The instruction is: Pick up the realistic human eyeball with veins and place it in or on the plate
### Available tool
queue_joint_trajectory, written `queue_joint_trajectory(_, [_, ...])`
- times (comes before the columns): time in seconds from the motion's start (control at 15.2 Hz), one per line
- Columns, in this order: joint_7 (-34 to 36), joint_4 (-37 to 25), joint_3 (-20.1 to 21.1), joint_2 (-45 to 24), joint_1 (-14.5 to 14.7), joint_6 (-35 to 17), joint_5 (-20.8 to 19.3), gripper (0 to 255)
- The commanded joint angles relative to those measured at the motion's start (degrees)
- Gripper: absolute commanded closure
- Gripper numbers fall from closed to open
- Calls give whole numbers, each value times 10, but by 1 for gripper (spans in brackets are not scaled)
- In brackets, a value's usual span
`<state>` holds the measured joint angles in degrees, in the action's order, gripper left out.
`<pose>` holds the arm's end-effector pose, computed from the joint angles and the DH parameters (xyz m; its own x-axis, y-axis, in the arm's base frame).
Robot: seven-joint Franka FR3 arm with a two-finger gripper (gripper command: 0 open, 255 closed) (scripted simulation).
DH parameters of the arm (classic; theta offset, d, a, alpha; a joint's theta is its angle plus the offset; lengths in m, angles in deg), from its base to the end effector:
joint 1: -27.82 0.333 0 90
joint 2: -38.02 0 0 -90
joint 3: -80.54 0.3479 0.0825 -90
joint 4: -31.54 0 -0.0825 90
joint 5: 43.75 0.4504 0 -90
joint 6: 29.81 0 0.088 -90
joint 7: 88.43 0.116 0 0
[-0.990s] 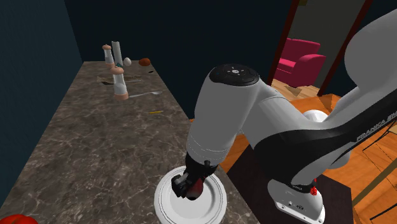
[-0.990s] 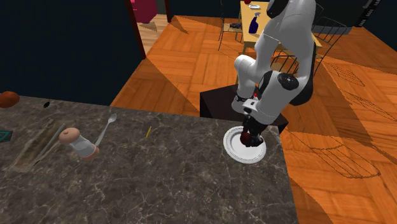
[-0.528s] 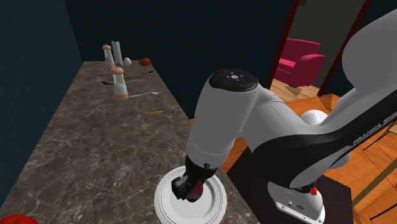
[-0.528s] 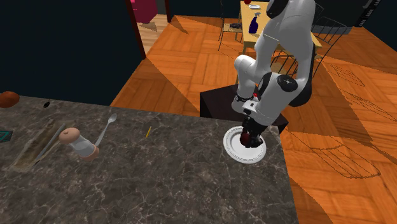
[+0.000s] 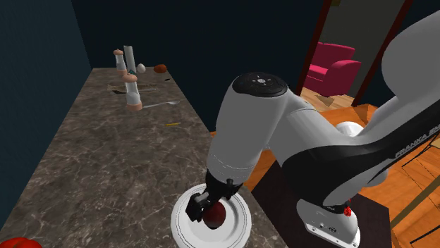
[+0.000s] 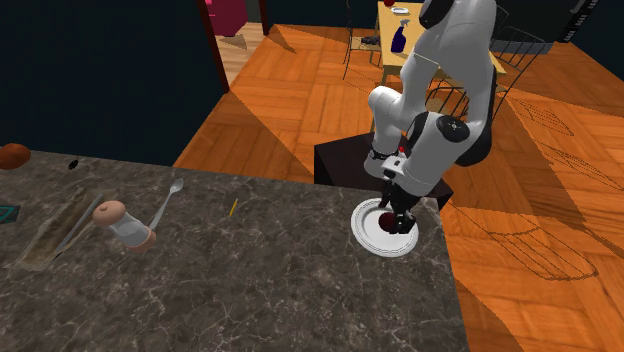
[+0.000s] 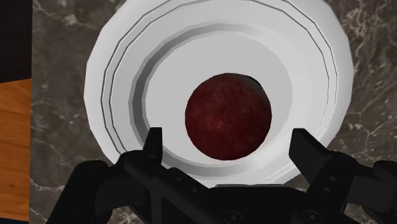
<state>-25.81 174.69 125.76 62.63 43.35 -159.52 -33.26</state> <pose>0.2376 0.4224 0.3841 0.9680 -0.1771 0.1780 -0.1763 -0.9841 -0.0205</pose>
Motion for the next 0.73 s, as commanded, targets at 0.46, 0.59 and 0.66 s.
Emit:
queue_joint_trajectory(0.46, [-13,-35,-27,41,18,74,13,0])
queue_joint_trajectory(0.59, [-13,-35,-27,41,18,74,13,0])
queue_joint_trajectory(0.66, [-13,-35,-27,41,18,74,13,0])
